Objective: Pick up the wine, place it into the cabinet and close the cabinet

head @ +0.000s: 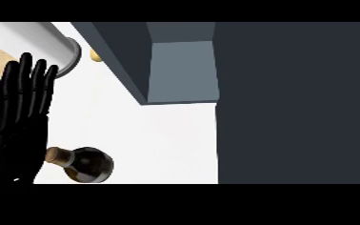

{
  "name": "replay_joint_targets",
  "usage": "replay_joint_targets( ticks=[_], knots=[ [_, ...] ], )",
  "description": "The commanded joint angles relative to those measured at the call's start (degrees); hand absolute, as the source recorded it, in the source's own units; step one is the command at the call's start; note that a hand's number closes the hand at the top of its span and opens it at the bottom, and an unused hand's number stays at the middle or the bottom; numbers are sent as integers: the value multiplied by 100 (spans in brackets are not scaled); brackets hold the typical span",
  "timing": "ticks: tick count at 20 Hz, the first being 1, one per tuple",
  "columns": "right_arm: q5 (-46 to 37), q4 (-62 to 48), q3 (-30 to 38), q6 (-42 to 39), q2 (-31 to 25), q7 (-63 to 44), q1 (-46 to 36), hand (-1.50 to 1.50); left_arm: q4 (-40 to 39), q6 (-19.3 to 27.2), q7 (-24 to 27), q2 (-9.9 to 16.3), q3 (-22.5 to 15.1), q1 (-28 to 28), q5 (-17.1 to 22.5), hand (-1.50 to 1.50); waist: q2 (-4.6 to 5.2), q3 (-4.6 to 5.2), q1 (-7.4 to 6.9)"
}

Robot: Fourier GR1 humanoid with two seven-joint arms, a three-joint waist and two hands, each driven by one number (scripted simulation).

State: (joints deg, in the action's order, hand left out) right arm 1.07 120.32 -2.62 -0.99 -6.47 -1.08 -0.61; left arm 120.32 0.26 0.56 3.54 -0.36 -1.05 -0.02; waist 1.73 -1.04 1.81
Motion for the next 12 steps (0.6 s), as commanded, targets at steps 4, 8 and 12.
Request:
replay_joint_targets(
  ticks=[4, 8, 12],
  knots=[
    [12, 606, -62, -37, 117, 168, 792, -150, 755, -17, -550, -141, -1130, 849, -826, -150, -194, 100, -162],
    [562, 827, -505, -624, -135, -577, 1045, -150, 682, 132, -1019, -344, -1775, 1502, 310, -150, -206, 109, -153],
    [806, 1346, -439, -657, -271, -1096, 1052, -150, 1500, 543, -1379, -350, -2600, 2054, 11, -150, -198, 104, -202]
  ],
)
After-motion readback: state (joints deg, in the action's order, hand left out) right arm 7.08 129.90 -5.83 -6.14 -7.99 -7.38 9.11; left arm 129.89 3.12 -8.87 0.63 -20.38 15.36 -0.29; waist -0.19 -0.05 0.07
